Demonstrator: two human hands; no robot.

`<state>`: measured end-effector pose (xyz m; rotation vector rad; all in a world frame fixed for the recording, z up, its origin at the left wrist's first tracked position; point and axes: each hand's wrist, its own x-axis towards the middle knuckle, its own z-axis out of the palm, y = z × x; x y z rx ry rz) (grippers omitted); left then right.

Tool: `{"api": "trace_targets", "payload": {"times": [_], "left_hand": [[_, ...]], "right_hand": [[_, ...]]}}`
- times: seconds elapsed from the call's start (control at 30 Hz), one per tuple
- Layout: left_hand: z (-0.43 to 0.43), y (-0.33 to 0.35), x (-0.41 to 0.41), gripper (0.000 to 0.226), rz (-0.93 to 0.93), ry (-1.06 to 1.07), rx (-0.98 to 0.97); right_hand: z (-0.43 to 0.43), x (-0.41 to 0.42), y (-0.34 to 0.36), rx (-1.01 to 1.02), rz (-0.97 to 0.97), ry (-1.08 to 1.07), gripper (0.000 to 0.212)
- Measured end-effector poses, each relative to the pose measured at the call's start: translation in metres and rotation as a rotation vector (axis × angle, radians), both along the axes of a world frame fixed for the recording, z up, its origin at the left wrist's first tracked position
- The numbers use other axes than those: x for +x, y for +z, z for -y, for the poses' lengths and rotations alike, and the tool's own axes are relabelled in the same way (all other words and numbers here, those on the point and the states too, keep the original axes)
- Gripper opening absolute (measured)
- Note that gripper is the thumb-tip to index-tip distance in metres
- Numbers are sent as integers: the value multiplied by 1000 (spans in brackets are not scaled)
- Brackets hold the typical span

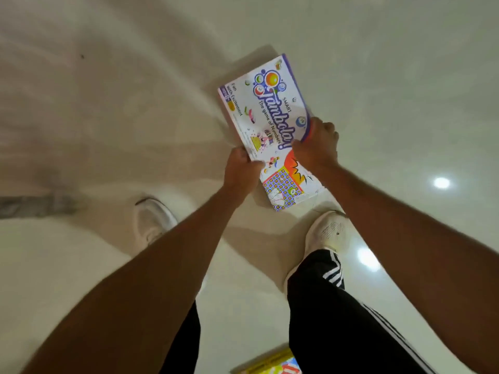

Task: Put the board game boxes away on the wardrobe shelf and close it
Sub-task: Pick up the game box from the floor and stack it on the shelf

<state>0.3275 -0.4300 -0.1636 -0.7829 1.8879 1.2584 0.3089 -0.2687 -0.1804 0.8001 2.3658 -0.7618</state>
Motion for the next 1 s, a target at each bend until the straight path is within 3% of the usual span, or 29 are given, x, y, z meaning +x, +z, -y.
{"api": "trace_targets", "payload": {"times": [0.07, 0.17, 0.27, 0.4, 0.57, 0.73, 0.87, 1.0], "left_hand": [[-4, 2, -1, 22, 35, 110, 69], [6, 14, 6, 36, 46, 256, 104], [29, 68, 22, 40, 52, 300, 91], [66, 192, 67, 62, 66, 336, 75], [117, 385, 135, 62, 58, 387, 111], [167, 564, 200, 38, -52, 474, 129], [213, 651, 264, 34, -164, 574, 81], [263, 699, 330, 36, -283, 787, 67]], "right_hand": [[2, -5, -12, -45, 36, 16, 51], [7, -2, 5, -100, 31, 56, 43], [19, 13, 60, -158, 27, 91, 35], [40, 44, 183, -283, 25, 170, 34], [71, 92, 378, -389, 14, 441, 36], [117, 124, 543, -415, 48, 661, 39], [176, 142, 646, -439, -10, 822, 49], [254, 164, 704, -458, -49, 998, 52]]}}
